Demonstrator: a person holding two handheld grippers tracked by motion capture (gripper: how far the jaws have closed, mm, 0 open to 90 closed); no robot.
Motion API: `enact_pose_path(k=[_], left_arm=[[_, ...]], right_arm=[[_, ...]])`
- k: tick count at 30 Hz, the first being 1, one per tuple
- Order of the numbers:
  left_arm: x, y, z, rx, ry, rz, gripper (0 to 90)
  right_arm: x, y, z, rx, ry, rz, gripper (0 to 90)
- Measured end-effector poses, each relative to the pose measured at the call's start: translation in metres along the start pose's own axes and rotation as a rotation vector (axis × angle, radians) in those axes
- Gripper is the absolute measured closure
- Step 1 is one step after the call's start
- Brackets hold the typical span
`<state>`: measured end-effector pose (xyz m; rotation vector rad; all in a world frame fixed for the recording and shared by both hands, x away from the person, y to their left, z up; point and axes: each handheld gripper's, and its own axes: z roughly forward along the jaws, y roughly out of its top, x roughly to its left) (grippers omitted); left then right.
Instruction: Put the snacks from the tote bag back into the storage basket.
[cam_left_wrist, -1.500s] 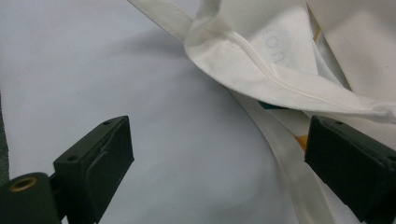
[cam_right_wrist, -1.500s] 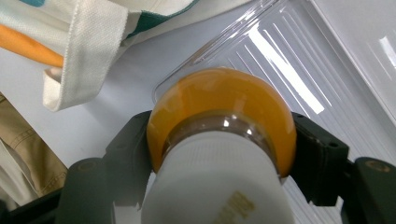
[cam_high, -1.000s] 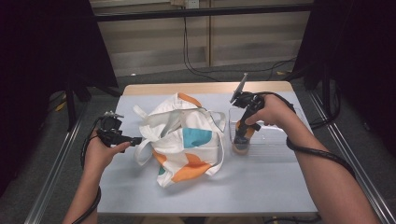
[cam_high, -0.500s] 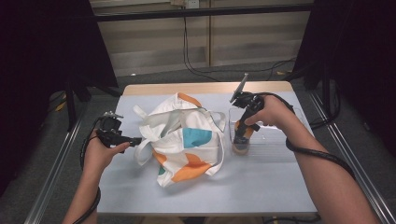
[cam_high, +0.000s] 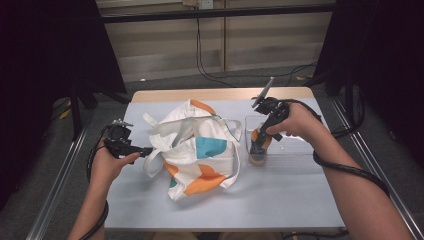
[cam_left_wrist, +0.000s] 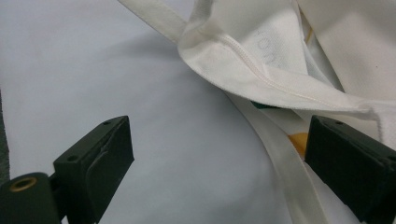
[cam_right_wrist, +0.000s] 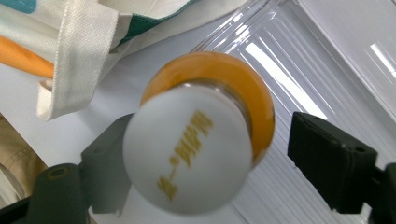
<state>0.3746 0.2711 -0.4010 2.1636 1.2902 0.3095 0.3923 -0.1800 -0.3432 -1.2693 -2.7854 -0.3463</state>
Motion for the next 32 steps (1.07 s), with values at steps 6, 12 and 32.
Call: enact_pose_path(k=[6, 12, 32], left_arm=[[0.001, 0.001, -0.002, -0.002, -0.005, -0.002, 7.7], [0.001, 0.001, -0.002, -0.001, -0.005, -0.001, 7.7], [-0.001, 0.001, 0.001, 0.007, -0.006, -0.001, 7.8]], right_arm=[[0.001, -0.008, -0.001, -0.003, -0.007, 0.011, 12.9], [0.000, -0.018, 0.003, -0.005, -0.009, 0.027, 10.2], [0.005, -0.050, 0.010, -0.030, -0.077, 0.013, 8.9]])
